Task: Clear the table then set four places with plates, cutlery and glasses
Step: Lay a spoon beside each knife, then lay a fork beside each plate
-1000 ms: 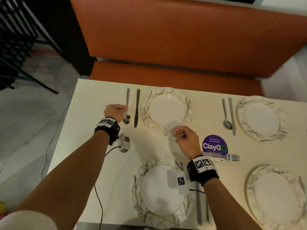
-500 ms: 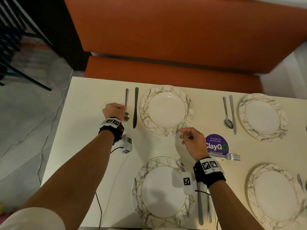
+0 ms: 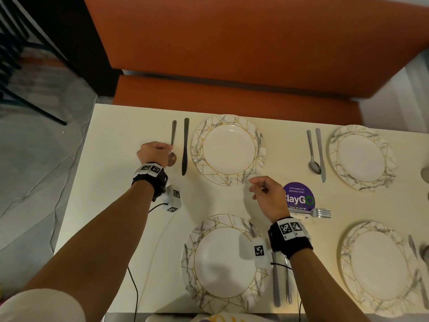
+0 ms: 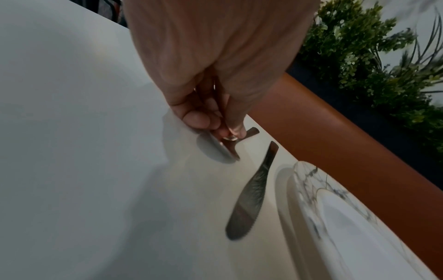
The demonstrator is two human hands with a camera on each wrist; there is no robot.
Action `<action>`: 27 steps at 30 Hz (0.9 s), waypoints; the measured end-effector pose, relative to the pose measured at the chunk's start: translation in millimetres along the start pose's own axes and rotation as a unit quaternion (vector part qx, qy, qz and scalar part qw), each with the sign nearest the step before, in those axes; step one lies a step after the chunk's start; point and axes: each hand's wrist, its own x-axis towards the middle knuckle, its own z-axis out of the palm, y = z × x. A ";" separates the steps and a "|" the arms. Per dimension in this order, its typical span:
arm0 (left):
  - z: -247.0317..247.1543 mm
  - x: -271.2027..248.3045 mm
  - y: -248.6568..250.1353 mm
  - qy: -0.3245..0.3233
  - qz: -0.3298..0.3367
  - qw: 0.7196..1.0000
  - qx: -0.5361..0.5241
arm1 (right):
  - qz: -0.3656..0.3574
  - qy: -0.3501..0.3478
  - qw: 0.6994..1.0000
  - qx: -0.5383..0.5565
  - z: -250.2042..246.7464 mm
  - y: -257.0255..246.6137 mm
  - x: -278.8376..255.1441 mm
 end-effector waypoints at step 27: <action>194.1 -251.6 49.2 -0.246 0.359 0.895 0.100 | 0.042 0.150 0.933 -0.325 -165.1 116.4 -13.5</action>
